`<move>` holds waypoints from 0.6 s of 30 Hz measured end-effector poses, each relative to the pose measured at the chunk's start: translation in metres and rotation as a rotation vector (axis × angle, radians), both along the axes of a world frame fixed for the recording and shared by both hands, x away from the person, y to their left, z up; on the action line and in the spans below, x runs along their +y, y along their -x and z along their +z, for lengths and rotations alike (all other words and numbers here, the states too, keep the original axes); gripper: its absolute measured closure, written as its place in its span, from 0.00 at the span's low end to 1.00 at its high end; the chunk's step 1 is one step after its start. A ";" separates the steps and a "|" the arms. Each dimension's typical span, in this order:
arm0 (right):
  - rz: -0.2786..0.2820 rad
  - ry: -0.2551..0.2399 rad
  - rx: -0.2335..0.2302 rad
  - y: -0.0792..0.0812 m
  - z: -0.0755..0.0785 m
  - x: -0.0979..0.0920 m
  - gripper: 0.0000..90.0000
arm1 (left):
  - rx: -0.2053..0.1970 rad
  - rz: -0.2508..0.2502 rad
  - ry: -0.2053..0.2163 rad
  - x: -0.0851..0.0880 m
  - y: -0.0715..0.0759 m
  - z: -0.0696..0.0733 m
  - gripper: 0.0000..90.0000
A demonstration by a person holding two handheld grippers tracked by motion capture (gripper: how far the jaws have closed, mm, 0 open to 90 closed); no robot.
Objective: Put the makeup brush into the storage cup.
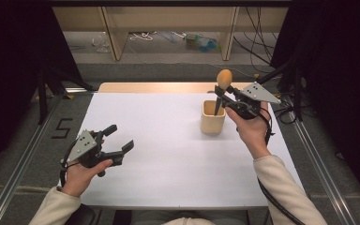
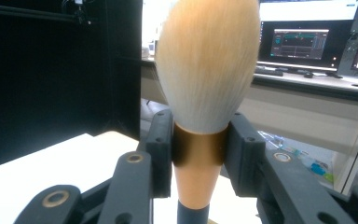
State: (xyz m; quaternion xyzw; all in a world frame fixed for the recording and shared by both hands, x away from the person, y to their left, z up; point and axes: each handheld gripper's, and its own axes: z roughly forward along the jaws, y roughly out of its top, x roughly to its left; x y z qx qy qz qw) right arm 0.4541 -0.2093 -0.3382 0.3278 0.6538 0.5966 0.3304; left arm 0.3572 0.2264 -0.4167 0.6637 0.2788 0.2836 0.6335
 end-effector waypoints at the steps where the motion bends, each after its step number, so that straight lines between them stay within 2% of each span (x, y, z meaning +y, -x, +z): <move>1: -0.002 0.004 -0.004 -0.001 0.000 0.000 0.74 | -0.002 -0.001 0.001 0.000 0.000 0.000 0.16; 7: -0.012 0.011 -0.010 -0.005 -0.002 0.001 0.74 | 0.013 0.006 0.007 0.000 0.002 0.000 0.16; 14: -0.022 0.010 -0.001 -0.010 -0.003 0.000 0.74 | 0.010 0.006 0.003 0.000 0.001 0.000 0.16; 15: -0.028 0.008 -0.014 -0.011 -0.003 -0.001 0.74 | 0.005 0.006 -0.003 0.000 0.001 0.000 0.16; 18: -0.034 0.002 -0.017 -0.012 -0.002 -0.001 0.74 | 0.009 0.006 0.004 0.000 0.001 0.000 0.16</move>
